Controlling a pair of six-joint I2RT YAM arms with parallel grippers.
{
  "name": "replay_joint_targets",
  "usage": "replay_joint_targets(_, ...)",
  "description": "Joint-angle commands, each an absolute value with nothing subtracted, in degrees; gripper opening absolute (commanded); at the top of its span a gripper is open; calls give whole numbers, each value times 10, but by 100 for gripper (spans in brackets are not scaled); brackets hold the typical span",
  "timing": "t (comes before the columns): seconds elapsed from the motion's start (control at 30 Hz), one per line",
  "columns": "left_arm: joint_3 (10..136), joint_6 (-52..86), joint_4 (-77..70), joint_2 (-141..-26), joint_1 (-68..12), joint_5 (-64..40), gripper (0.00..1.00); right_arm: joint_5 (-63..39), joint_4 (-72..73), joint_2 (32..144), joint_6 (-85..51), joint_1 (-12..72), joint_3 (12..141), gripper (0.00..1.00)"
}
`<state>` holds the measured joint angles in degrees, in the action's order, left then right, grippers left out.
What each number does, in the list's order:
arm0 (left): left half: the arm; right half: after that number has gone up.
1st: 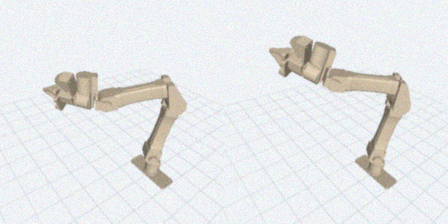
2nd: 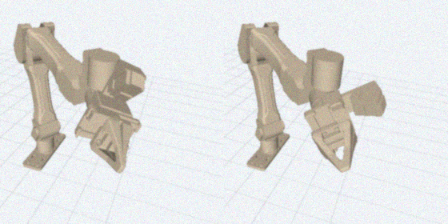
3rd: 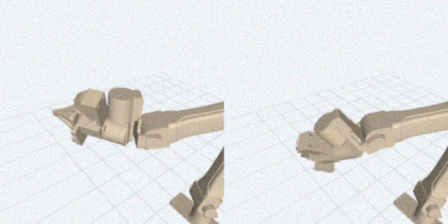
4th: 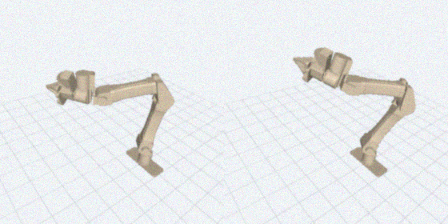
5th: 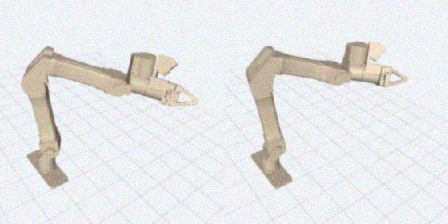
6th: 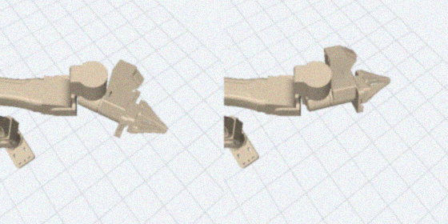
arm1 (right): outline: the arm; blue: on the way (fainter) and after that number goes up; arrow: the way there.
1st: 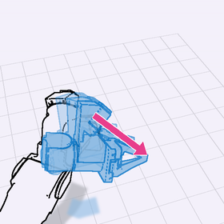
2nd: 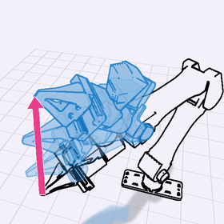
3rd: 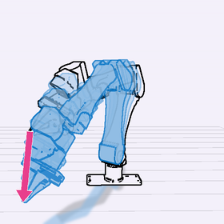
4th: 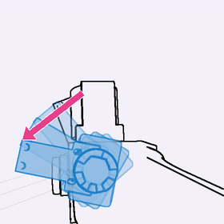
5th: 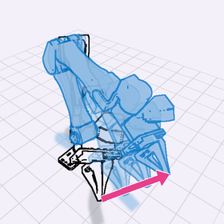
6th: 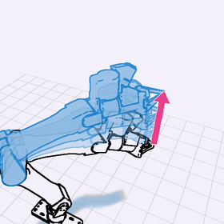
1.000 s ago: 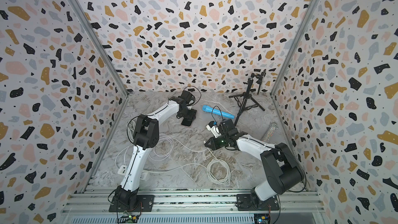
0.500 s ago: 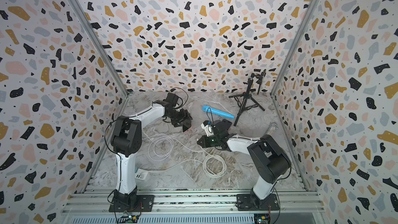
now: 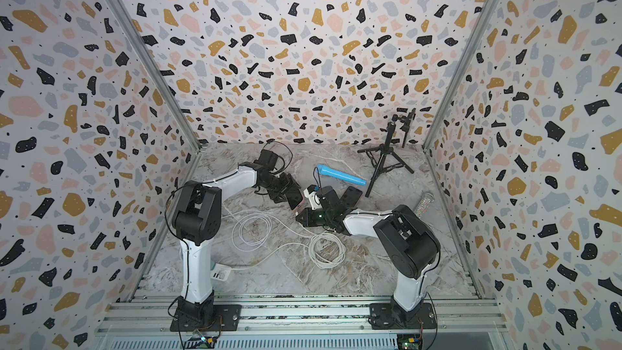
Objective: Plug the charging cable into the phone
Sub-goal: Insert the charging cable into the phone.
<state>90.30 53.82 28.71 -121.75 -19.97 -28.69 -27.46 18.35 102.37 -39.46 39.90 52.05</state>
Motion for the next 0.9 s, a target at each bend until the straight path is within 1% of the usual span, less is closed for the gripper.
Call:
replay_joint_targets(0.0,894,550,273,-1189,-195,-312,56,-261,163,1017,-390,399,543,0)
replay_joint_targets(0.37,875,553,259,-1173,-196,-320,54,-262,136,1014,-376,388,555,0)
replay_joint_targets(0.87,863,558,248,-1163,-196,-327,52,-274,149,1028,-389,383,563,0)
